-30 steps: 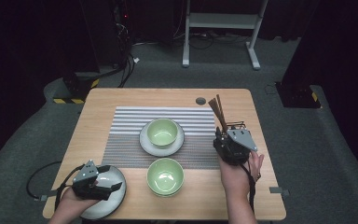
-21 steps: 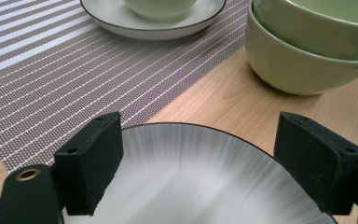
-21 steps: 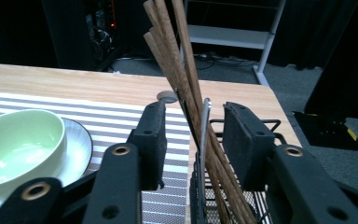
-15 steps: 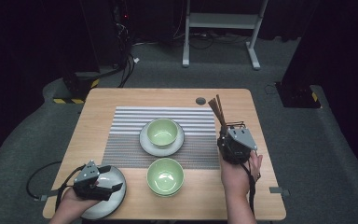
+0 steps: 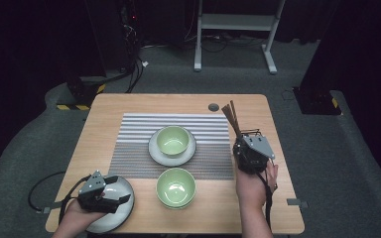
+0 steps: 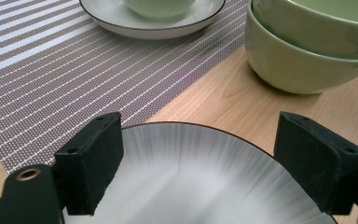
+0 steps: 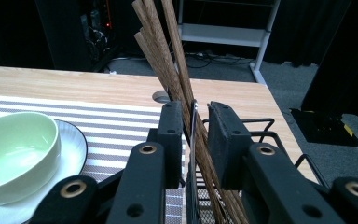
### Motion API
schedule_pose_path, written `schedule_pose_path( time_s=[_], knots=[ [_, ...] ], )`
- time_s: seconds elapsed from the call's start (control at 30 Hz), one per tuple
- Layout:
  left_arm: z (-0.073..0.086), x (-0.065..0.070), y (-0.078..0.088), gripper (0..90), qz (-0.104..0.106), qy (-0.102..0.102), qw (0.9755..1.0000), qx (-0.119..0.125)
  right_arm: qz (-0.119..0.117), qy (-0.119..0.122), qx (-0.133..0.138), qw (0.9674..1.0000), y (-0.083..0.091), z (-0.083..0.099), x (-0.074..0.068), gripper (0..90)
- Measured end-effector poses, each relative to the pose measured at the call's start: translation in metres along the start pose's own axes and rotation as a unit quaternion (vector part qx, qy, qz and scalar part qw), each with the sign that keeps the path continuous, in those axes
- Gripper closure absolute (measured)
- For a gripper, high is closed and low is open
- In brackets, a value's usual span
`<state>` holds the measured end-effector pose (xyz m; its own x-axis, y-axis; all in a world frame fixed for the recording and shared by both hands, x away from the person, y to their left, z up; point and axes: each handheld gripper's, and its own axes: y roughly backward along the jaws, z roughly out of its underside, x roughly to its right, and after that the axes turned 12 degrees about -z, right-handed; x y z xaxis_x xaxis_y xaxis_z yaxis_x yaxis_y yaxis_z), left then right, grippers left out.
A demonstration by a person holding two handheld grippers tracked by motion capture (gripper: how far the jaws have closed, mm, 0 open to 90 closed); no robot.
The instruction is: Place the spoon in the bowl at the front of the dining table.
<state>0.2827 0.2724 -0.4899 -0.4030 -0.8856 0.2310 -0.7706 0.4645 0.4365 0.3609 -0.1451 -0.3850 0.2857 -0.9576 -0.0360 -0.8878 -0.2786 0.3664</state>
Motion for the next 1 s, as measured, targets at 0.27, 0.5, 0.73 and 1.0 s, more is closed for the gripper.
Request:
schedule_pose_path(
  time_s=[0.27, 0.5, 0.73, 1.0],
  knots=[
    [0.0003, 0.0009, -0.0005, 16.1, 0.000, 0.005, 1.0000, 0.002, 0.001, 0.003, 0.000, 1.0000, -0.0001, 0.0001, 0.0009, 80.3],
    [0.0006, 0.0009, -0.0008, 16.1, -0.001, 0.006, 1.0000, 0.002, -0.002, 0.008, -0.001, 1.0000, 0.0005, 0.0005, 0.0009, 83.7],
    [0.0006, 0.0009, -0.0008, 16.1, -0.001, 0.005, 1.0000, 0.002, -0.001, 0.011, -0.002, 0.9999, 0.0008, 0.0003, 0.0012, 87.7],
    [0.0007, 0.0007, -0.0008, 16.1, -0.001, 0.003, 1.0000, 0.000, -0.005, 0.006, 0.003, 1.0000, 0.0028, 0.0002, 0.0019, 88.2]
  ],
)
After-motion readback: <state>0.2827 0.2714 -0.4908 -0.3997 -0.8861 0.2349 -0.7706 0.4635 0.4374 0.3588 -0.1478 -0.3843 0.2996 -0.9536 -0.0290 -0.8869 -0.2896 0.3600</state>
